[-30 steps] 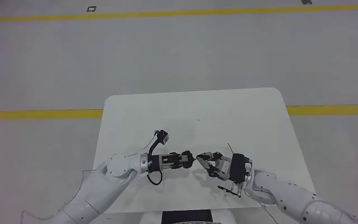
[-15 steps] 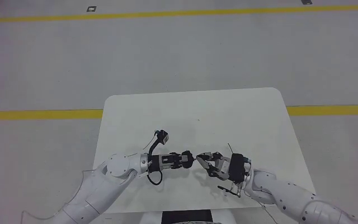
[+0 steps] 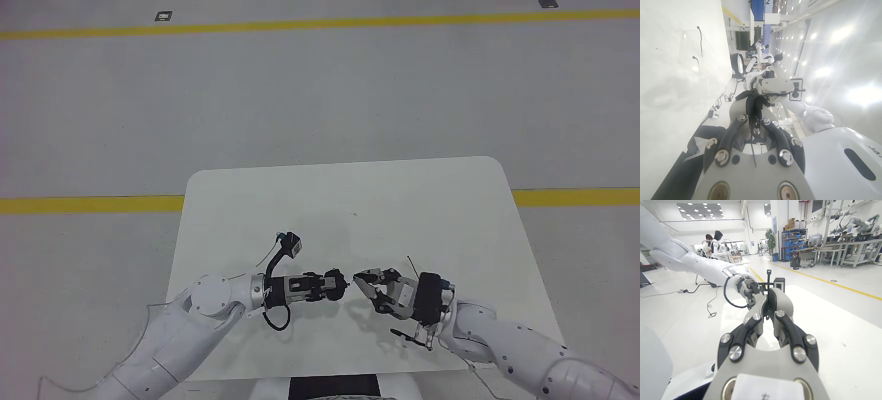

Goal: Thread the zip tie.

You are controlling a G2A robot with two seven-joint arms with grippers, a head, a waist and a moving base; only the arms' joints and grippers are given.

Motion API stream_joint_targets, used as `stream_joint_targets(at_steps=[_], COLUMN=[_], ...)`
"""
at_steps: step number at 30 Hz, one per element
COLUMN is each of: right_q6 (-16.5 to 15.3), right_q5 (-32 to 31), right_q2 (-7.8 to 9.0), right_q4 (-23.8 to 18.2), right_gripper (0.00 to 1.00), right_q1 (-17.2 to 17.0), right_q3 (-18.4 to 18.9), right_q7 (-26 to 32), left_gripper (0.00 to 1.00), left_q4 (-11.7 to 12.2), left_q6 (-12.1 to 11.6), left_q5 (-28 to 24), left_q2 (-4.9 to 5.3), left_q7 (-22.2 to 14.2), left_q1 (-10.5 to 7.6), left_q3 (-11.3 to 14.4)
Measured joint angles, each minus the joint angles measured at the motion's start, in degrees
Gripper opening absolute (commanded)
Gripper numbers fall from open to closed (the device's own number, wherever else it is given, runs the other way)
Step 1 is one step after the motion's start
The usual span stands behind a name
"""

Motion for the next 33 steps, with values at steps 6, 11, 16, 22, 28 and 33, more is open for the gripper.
stream_joint_targets(at_steps=[6, 11, 16, 22, 28, 33], right_q6=[0.00, 0.00, 0.00, 0.00, 0.00, 0.00], right_q5=[-0.25, 0.10, 0.52, 1.04, 1.18, 1.22], right_q2=[0.05, -0.20, -0.57, -0.97, -1.10, -1.12], right_q4=[-0.77, -0.50, 0.14, 1.06, 1.66, 1.89], right_gripper=[0.00, 0.00, 0.00, 0.00, 0.00, 0.00], right_q1=[-0.28, -0.11, 0.29, 0.86, 1.18, 1.35], right_q3=[0.34, 0.09, -0.58, -1.41, -1.91, -2.14], right_q7=[0.35, 0.82, 1.16, 1.32, 1.24, 1.18], left_gripper=[0.00, 0.00, 0.00, 0.00, 0.00, 0.00], left_q4=[0.00, 0.00, 0.00, 0.00, 0.00, 0.00], left_q6=[0.00, 0.00, 0.00, 0.00, 0.00, 0.00], left_q5=[0.00, 0.00, 0.00, 0.00, 0.00, 0.00], left_q2=[0.00, 0.00, 0.00, 0.00, 0.00, 0.00], left_q7=[0.00, 0.00, 0.00, 0.00, 0.00, 0.00], left_q1=[0.00, 0.00, 0.00, 0.00, 0.00, 0.00], left_q3=[0.00, 0.00, 0.00, 0.00, 0.00, 0.00])
